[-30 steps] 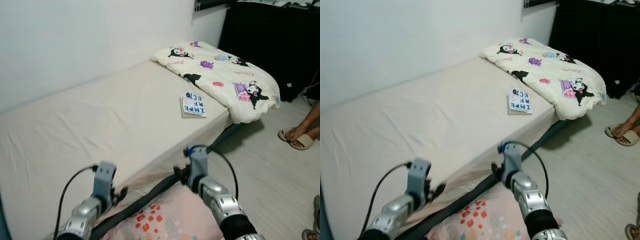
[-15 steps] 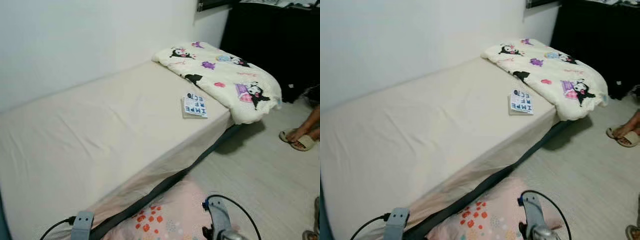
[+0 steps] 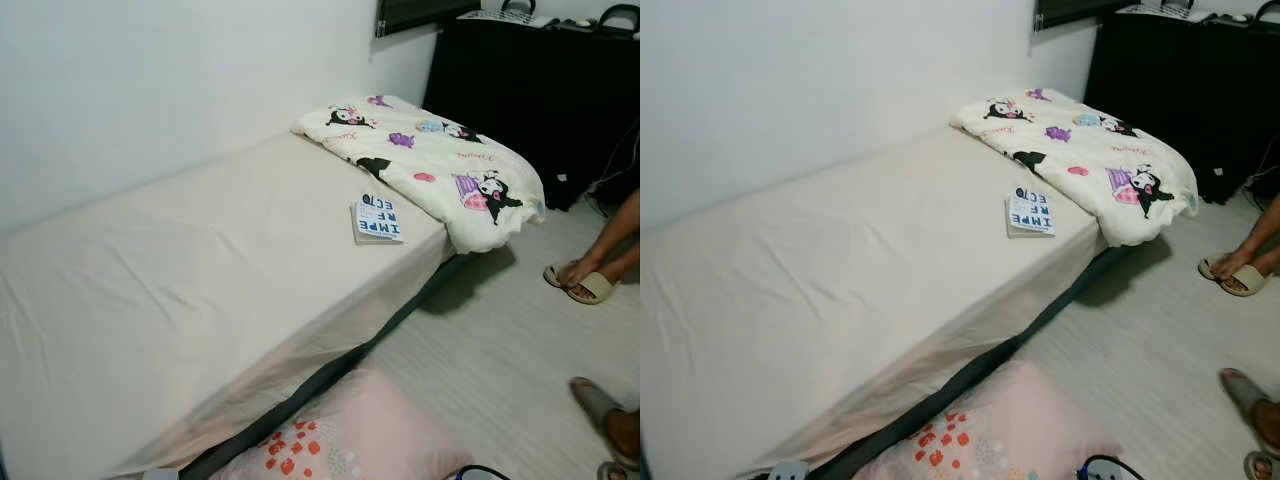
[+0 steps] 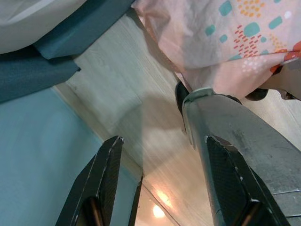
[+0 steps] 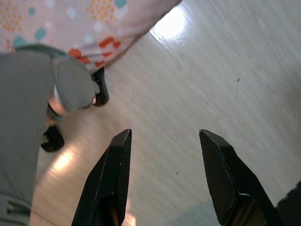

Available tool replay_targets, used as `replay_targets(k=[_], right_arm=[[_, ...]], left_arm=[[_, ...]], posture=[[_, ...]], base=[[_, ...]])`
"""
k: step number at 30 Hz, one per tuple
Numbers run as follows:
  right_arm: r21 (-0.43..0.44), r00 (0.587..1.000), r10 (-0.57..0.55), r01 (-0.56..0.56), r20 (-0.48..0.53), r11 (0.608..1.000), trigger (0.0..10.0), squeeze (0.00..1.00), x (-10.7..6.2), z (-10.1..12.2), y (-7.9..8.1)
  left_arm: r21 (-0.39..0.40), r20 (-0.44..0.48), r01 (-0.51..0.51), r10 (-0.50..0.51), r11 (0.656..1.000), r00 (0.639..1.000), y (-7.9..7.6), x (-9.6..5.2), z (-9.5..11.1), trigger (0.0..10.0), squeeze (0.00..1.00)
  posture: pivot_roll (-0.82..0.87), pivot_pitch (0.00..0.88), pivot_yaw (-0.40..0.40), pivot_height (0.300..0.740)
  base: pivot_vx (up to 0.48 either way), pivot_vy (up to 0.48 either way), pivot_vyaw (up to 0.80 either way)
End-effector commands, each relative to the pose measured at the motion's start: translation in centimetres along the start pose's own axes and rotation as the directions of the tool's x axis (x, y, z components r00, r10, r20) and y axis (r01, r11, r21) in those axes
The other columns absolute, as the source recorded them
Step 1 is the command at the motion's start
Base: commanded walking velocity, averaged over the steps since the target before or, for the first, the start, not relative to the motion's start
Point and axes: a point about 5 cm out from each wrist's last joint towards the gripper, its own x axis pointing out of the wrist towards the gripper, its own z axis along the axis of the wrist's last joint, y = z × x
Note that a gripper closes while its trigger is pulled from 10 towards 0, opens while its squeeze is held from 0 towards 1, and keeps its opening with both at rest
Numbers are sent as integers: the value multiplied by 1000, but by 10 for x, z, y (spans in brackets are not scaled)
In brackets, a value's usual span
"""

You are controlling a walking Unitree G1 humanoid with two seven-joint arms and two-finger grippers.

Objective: Clean up the room

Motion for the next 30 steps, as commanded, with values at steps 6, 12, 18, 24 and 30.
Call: replay_targets(k=[6,12,18,24,30], right_arm=[[-69,999,8,-10,-33,998,10000,0,-1,-12,-2],[-100,998,-9,3,-58,995,10000,0,-1,-13,-3],[-131,997,-24,15,-72,991,10000,0,-1,-14,-4],[-143,996,-37,25,-79,989,10000,0,-1,-13,-5],[-140,996,-37,26,-77,990,10000,0,-1,-12,-6]], left_arm=[[8,-28,-12,13,1000,1000,3,0,-5,10000,0],[11,-39,18,-18,1000,999,-2,0,-8,10000,0],[15,-54,29,-28,999,998,1,-2,-14,10000,0],[17,-62,24,-23,1000,998,8,-3,-17,10000,0],[18,-57,26,-25,1000,998,10,-3,-16,10000,0]], posture=[[-84,55,30,740],[-84,55,29,740],[-81,45,30,740],[-83,38,34,740],[-84,34,35,740]], base=[[0,-351,667],[0,-76,133],[0,0,0],[0,0,0],[0,0,0]])
